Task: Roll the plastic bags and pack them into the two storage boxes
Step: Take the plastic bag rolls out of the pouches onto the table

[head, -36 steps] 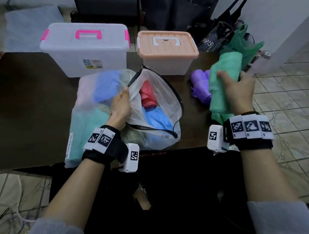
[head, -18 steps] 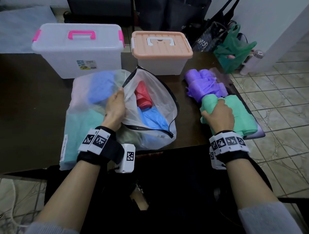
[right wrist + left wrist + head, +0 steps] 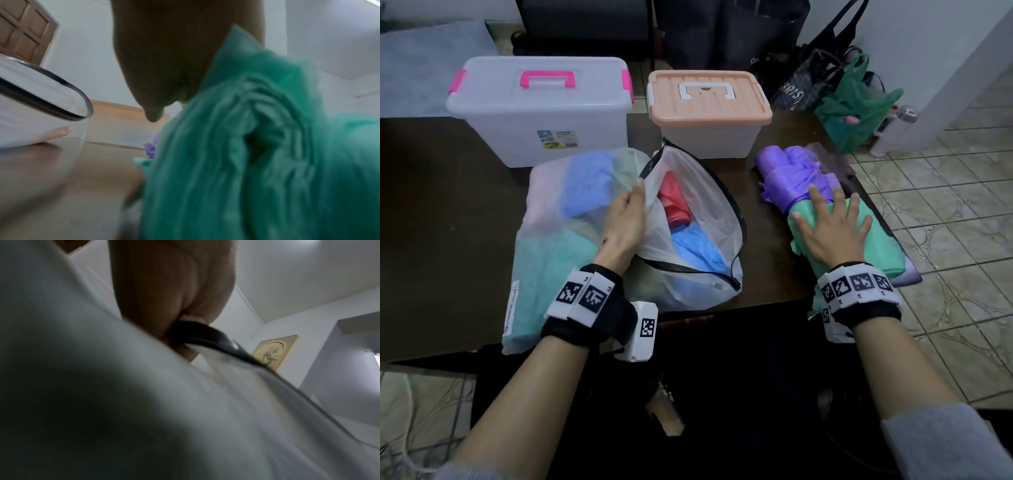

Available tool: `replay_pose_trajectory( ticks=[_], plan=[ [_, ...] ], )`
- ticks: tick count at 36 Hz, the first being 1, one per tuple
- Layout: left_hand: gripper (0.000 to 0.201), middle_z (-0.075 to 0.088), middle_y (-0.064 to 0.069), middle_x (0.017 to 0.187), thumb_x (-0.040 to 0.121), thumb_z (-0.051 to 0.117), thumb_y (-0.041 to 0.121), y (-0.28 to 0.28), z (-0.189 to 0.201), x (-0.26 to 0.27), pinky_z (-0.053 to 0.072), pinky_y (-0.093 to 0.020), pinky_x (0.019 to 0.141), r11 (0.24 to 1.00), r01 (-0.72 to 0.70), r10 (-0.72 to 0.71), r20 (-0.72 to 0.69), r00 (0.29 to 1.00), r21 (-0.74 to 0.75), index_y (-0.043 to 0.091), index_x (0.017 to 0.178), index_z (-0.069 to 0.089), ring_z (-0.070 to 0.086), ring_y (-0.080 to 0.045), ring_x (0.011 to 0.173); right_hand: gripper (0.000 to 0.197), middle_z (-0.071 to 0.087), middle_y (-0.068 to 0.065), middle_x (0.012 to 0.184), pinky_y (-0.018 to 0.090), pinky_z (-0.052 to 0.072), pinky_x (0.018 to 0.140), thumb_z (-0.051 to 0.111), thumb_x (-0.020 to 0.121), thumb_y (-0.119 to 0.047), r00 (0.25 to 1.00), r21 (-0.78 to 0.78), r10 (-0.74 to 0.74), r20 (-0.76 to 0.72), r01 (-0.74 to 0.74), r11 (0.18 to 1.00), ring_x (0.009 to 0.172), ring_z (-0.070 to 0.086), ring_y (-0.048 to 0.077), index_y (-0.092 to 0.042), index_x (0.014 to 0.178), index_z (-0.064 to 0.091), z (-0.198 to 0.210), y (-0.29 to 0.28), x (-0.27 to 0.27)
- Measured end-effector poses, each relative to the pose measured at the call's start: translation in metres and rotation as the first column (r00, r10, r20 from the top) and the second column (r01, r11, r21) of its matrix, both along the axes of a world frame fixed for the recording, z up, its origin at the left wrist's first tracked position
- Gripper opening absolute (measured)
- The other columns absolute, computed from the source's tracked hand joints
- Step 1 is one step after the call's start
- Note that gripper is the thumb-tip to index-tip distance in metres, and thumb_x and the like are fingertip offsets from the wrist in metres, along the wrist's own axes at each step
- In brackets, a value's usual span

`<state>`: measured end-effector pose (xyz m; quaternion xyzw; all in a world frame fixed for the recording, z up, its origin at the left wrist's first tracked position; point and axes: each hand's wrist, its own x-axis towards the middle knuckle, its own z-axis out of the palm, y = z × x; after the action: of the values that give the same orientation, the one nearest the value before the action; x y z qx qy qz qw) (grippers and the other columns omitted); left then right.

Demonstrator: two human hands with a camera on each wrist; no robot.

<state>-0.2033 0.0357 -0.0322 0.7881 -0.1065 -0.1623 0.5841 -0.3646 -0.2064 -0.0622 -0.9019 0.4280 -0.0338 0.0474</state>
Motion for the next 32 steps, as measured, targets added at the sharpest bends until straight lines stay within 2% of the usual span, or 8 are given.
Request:
replay_pose_trajectory(
  ticks=[5,11,12,14,19,25,29,32],
  plan=[
    [0.069,0.058,-0.009,0.126,0.093,0.023,0.064,-0.014,0.011,-0.026,0.052,-0.034,0.08,0.979,0.161,-0.173,-0.09,0.981,-0.125,0.015,0.134,0.05,0.059,-0.017,0.104,0.054,0.002,0.004,0.159,0.061,0.0,0.111,0.025,0.098,-0.053,0.997,0.003,0.043,-0.058,-0.043,0.999,0.145,-0.005,0.034,-0.038,0.149,0.016,0.005,-0.011,0.004],
    [0.043,0.043,0.009,0.09,0.095,0.024,0.06,-0.04,0.004,-0.059,0.039,-0.037,0.085,0.901,0.413,-0.43,0.145,0.891,0.134,0.018,0.088,0.025,0.054,-0.024,0.091,0.056,-0.004,-0.001,0.16,0.064,-0.002,0.11,0.022,0.096,-0.057,0.992,0.166,0.065,-0.104,-0.047,0.985,0.145,-0.009,0.031,-0.044,0.148,0.005,-0.004,-0.016,0.011],
    [0.061,0.042,-0.026,0.119,0.096,0.025,0.059,-0.044,-0.004,-0.062,0.037,-0.038,0.087,0.871,0.437,-0.476,0.165,0.864,0.225,0.0,0.11,0.027,0.053,-0.027,0.095,0.056,-0.003,-0.001,0.16,0.064,-0.001,0.11,0.021,0.096,-0.057,0.993,0.175,0.062,-0.101,-0.044,0.984,0.146,-0.009,0.031,-0.044,0.148,0.004,-0.006,-0.016,0.011],
    [0.074,0.056,-0.021,0.119,0.09,0.021,0.069,-0.048,-0.018,-0.067,0.037,-0.042,0.098,0.762,0.481,-0.584,0.14,0.799,0.434,0.009,0.114,0.057,0.048,-0.031,0.115,0.055,-0.002,0.0,0.16,0.064,0.002,0.11,0.021,0.097,-0.055,0.994,0.18,0.06,-0.094,-0.042,0.983,0.146,-0.007,0.031,-0.043,0.148,0.002,-0.008,-0.016,0.011],
    [0.056,0.036,-0.008,0.145,0.094,0.031,0.058,-0.045,-0.044,-0.079,0.028,-0.039,0.102,0.408,0.356,-0.744,0.08,0.663,0.841,0.028,0.141,0.04,0.03,-0.03,0.131,0.054,0.0,0.001,0.16,0.063,0.005,0.11,0.024,0.099,-0.05,0.996,0.187,0.054,-0.068,-0.041,0.982,0.146,-0.003,0.032,-0.042,0.148,0.004,-0.009,-0.015,0.011],
    [0.046,0.048,-0.009,0.14,0.097,0.045,0.04,-0.041,-0.02,-0.069,0.031,-0.033,0.108,0.7,0.434,-0.596,0.129,0.792,0.566,0.014,0.134,0.051,0.041,-0.025,0.13,0.053,0.001,0.001,0.16,0.063,0.006,0.111,0.024,0.099,-0.049,0.997,0.17,0.051,-0.051,-0.042,0.985,0.146,-0.001,0.032,-0.043,0.148,0.003,-0.012,-0.014,0.011],
    [0.033,0.053,-0.013,0.133,0.098,0.041,0.016,-0.014,0.019,-0.04,0.027,-0.029,0.103,0.913,0.079,-0.262,0.425,0.867,0.401,0.009,0.128,0.055,0.044,-0.026,0.125,0.053,0.002,0.001,0.16,0.062,0.005,0.111,0.024,0.099,-0.048,0.998,0.18,0.047,-0.046,-0.038,0.983,0.146,0.0,0.032,-0.043,0.148,0.004,-0.012,-0.014,0.011],
    [0.04,0.037,-0.015,0.144,0.096,0.038,0.015,0.017,0.032,-0.014,0.026,-0.04,0.106,0.828,-0.263,0.058,0.391,0.919,0.494,0.009,0.135,0.045,0.033,-0.033,0.132,0.053,0.002,0.001,0.16,0.062,0.005,0.111,0.024,0.099,-0.049,0.998,0.182,0.046,-0.039,-0.038,0.983,0.146,0.0,0.032,-0.043,0.148,0.004,-0.012,-0.014,0.011]
  ],
)
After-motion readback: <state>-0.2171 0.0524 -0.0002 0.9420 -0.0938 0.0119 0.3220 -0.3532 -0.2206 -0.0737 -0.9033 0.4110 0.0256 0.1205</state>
